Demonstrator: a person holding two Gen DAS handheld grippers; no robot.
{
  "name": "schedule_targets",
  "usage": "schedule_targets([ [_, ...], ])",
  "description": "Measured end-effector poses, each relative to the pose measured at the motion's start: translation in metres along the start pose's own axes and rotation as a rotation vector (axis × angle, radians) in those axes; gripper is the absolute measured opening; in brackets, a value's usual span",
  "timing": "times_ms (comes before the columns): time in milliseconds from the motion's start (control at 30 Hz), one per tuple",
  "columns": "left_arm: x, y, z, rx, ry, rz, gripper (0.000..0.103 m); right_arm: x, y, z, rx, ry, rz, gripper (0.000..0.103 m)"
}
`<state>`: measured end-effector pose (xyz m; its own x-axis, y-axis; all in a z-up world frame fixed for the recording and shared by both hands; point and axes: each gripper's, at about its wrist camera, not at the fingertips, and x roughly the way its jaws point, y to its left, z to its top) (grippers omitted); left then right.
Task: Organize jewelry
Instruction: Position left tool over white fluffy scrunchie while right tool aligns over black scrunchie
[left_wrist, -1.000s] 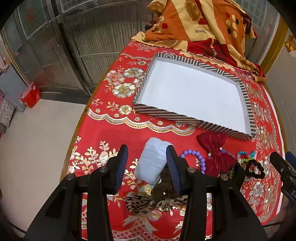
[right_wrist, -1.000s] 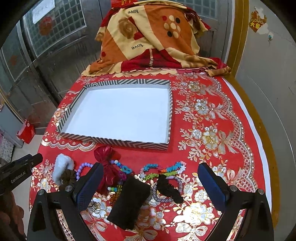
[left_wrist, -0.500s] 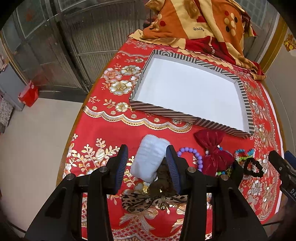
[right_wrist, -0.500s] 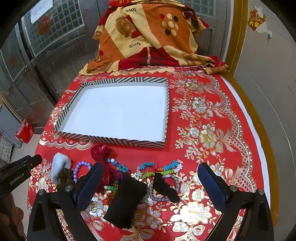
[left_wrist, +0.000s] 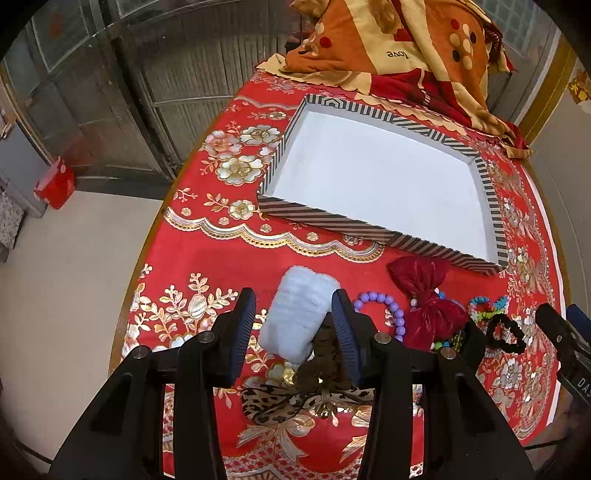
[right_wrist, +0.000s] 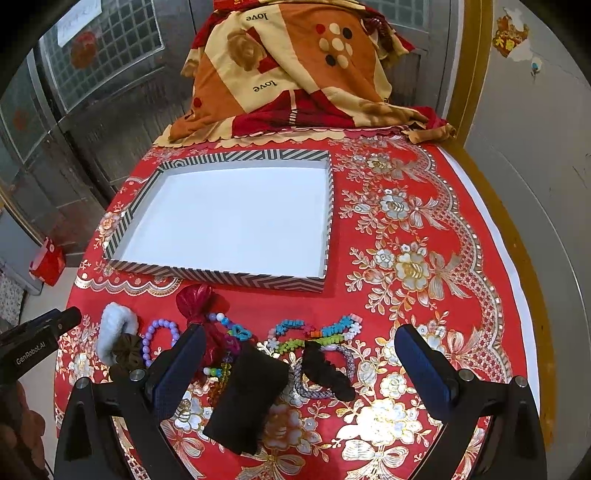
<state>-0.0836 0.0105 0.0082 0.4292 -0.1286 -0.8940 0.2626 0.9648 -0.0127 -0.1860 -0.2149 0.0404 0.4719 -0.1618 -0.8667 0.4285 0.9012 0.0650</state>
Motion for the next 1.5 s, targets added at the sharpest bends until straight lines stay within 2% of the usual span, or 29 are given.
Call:
schedule_targets([
  [1500, 0.014, 0.016, 0.004, -0.022, 0.05, -0.004, 0.042, 0.011, -0.006, -0.002, 0.019, 0.035, -0.002, 0.101],
])
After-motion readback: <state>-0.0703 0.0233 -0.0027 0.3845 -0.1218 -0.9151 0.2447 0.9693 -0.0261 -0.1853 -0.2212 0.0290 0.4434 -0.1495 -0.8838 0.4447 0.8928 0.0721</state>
